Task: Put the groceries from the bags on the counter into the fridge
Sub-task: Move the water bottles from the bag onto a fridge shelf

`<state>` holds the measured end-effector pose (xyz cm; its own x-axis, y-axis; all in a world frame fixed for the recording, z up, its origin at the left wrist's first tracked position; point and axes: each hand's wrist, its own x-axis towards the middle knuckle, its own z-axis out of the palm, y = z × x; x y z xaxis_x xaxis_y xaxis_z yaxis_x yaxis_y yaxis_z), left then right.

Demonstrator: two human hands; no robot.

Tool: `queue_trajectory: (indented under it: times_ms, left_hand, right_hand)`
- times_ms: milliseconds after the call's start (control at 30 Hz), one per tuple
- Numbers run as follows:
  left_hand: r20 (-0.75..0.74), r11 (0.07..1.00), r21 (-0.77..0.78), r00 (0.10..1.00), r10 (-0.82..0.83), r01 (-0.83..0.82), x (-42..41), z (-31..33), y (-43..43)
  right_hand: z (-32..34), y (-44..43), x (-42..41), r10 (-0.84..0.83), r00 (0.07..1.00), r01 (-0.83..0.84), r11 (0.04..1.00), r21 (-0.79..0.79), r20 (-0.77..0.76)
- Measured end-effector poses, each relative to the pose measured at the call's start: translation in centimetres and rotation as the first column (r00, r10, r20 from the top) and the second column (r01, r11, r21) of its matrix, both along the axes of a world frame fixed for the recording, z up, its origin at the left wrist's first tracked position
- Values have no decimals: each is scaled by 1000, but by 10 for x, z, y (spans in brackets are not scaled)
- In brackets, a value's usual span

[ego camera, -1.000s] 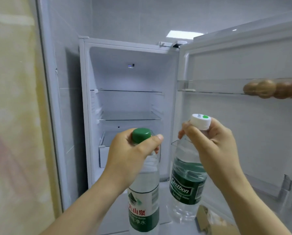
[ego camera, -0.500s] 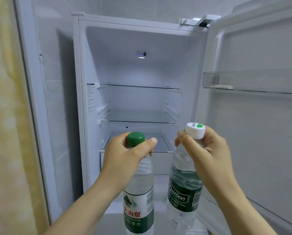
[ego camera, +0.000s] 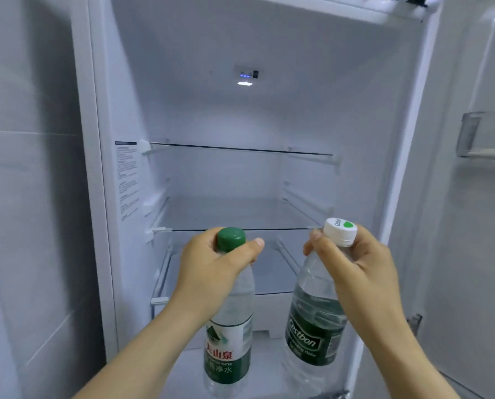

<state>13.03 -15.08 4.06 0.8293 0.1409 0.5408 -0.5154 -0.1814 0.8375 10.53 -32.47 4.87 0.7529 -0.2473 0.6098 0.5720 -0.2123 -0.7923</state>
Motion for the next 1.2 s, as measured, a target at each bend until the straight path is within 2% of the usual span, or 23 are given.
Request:
queue_trajectory:
  times_ms: [300, 667, 1033, 1200]
  left_hand:
    - [18, 999, 42, 1000, 11, -11, 75, -32, 28]
    - [114, 993, 49, 989, 98, -104, 115, -46, 17]
    - [153, 981, -5, 970, 191, -192, 148, -50, -1]
    - [128, 986, -3, 978, 168, -169, 154, -53, -7]
  right_hand:
    - [-21, 25, 54, -84, 995, 82, 996, -29, -53]
    - [-41, 19, 87, -127, 989, 123, 991, -50, -72]
    - [-57, 6, 110, -101, 992, 104, 994, 41, -75]
    - [-59, 3, 121, -104, 994, 106, 992, 65, -34]
